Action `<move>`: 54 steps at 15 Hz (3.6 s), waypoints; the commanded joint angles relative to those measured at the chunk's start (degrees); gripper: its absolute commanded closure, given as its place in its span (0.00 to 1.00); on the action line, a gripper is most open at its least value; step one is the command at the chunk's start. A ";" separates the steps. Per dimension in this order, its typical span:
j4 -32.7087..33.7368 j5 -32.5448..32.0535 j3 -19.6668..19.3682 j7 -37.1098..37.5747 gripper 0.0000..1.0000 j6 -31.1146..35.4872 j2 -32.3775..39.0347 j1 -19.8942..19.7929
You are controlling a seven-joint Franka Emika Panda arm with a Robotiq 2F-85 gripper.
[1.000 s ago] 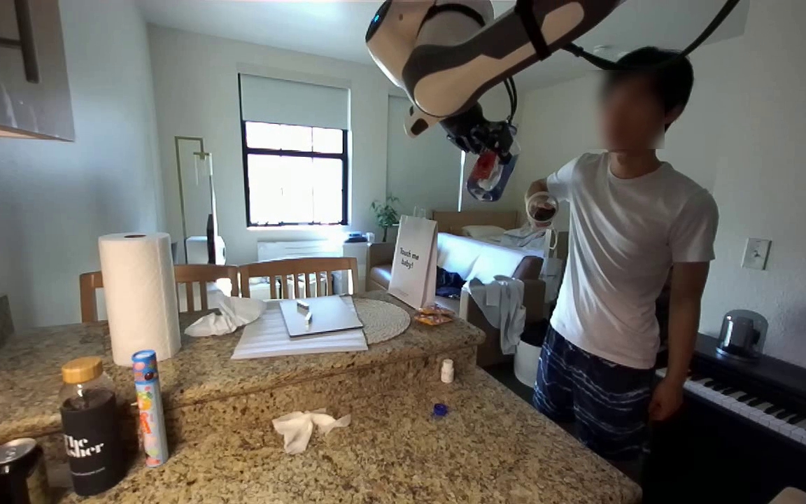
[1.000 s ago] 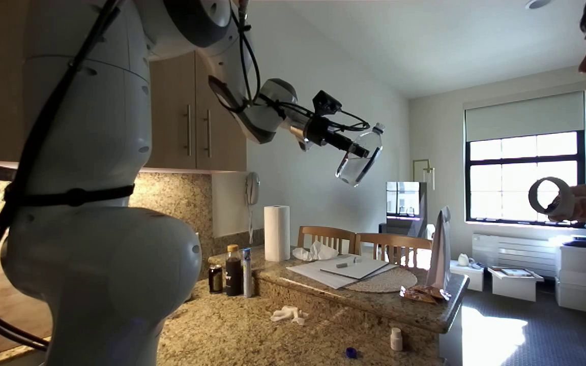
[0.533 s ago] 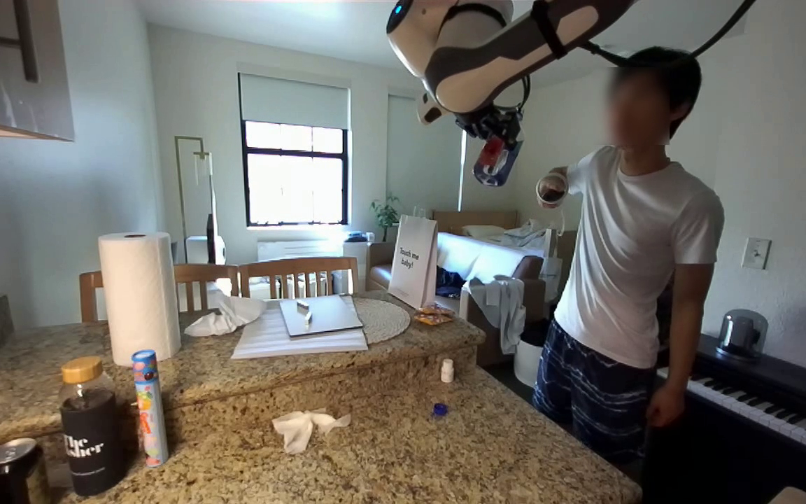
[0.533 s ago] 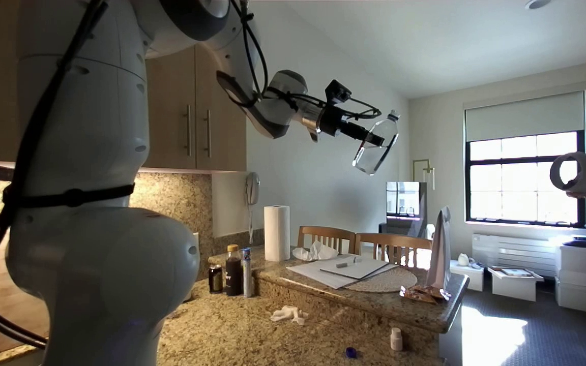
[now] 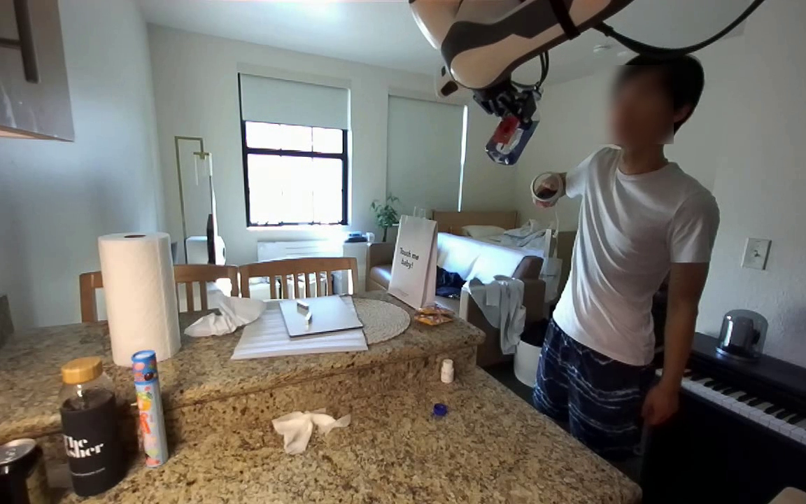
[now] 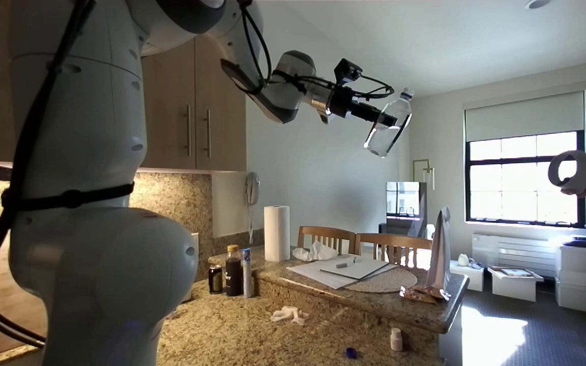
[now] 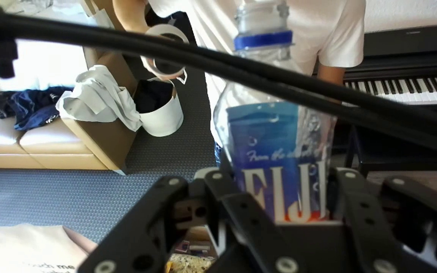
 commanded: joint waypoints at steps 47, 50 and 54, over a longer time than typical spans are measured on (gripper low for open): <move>23.68 21.01 2.39 -21.01 0.78 -18.05 1.48 -0.10; 26.81 23.88 1.80 -23.86 0.78 -19.59 2.23 -0.53; 31.70 25.35 1.25 -28.08 0.78 -22.70 4.29 -0.78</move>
